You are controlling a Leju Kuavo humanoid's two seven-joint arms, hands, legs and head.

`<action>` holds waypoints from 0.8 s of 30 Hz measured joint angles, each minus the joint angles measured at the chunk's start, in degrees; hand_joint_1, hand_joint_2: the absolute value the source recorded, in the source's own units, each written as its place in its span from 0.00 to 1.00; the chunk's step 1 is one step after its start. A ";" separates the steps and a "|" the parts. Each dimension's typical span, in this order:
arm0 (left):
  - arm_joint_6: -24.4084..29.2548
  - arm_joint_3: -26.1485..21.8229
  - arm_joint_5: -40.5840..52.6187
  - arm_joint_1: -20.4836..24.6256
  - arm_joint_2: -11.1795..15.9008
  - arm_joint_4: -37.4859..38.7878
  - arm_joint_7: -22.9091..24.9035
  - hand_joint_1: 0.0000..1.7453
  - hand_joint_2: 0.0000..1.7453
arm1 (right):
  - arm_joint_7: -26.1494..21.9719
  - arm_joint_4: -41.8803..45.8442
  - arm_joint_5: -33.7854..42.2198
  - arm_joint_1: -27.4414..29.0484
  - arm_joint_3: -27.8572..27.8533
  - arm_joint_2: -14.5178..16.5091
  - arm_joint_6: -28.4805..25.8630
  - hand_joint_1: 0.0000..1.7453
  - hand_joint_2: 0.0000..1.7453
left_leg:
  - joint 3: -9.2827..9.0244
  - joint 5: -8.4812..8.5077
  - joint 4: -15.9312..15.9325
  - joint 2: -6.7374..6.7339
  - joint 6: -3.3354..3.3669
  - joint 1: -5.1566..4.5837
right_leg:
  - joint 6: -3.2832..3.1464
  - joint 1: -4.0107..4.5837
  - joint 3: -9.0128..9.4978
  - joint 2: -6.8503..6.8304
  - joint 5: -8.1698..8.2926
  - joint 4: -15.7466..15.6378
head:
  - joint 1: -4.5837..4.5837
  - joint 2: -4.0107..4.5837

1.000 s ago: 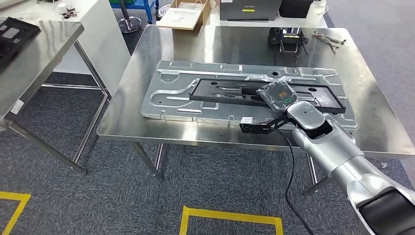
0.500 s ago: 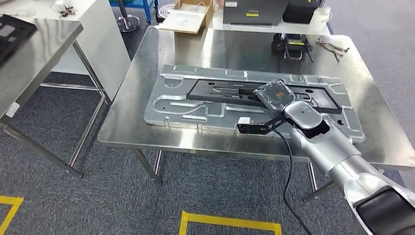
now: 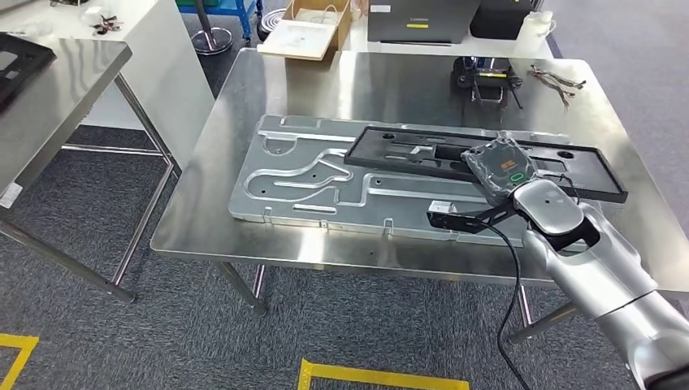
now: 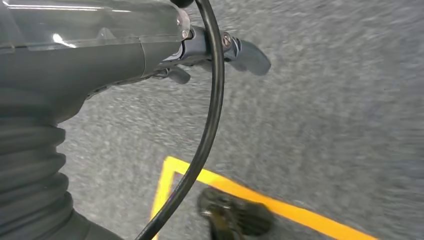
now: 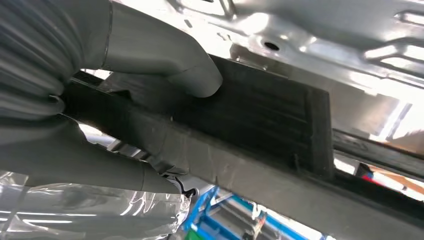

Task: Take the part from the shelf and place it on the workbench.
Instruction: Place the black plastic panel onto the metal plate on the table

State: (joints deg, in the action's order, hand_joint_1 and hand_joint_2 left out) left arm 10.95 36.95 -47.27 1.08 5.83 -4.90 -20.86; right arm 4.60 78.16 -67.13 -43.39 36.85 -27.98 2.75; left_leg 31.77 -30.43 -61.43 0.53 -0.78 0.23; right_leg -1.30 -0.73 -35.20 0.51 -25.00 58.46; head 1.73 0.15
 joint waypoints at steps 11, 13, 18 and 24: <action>-1.42 -0.21 -1.42 0.53 1.06 -0.32 0.50 0.00 1.00 | 1.60 0.86 -4.24 2.45 0.52 5.60 0.20 0.96 1.00 | 3.52 6.72 2.45 -0.13 1.26 -0.49 | 0.51 0.41 3.70 0.14 -3.30 -0.11 | -0.01 0.00; -1.40 -0.20 -1.49 0.64 1.23 -0.40 0.55 0.00 1.00 | 1.59 0.95 -4.43 2.65 0.55 6.16 0.19 0.96 1.00 | 3.11 6.55 3.31 -0.19 1.66 -0.33 | 1.11 0.39 3.85 0.06 -3.59 -0.28 | -0.01 0.00; -1.37 -0.19 -1.56 0.63 1.26 -0.61 0.45 0.00 1.00 | 1.57 1.24 -4.75 3.35 0.46 6.54 0.13 0.96 1.00 | 1.48 6.17 4.76 -0.26 2.97 0.07 | 2.30 0.20 -2.95 -0.19 -8.74 12.21 | -0.02 0.00; -1.37 -0.18 -1.56 0.49 1.20 -0.65 0.45 0.00 1.00 | 1.54 1.24 -4.87 4.60 0.40 6.62 0.13 0.96 1.00 | -0.53 3.60 3.72 -0.15 2.19 -0.06 | 2.70 -0.49 -2.26 -0.46 0.42 3.77 | -0.01 0.00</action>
State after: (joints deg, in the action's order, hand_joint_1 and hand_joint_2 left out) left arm 9.57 36.77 -48.83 1.58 7.03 -5.55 -20.41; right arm 6.14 79.40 -72.00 -38.79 37.25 -21.35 2.87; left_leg 31.23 -26.83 -57.71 0.38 1.41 0.17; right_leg 1.40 -1.22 -37.46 0.06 -24.58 62.23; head 1.72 0.15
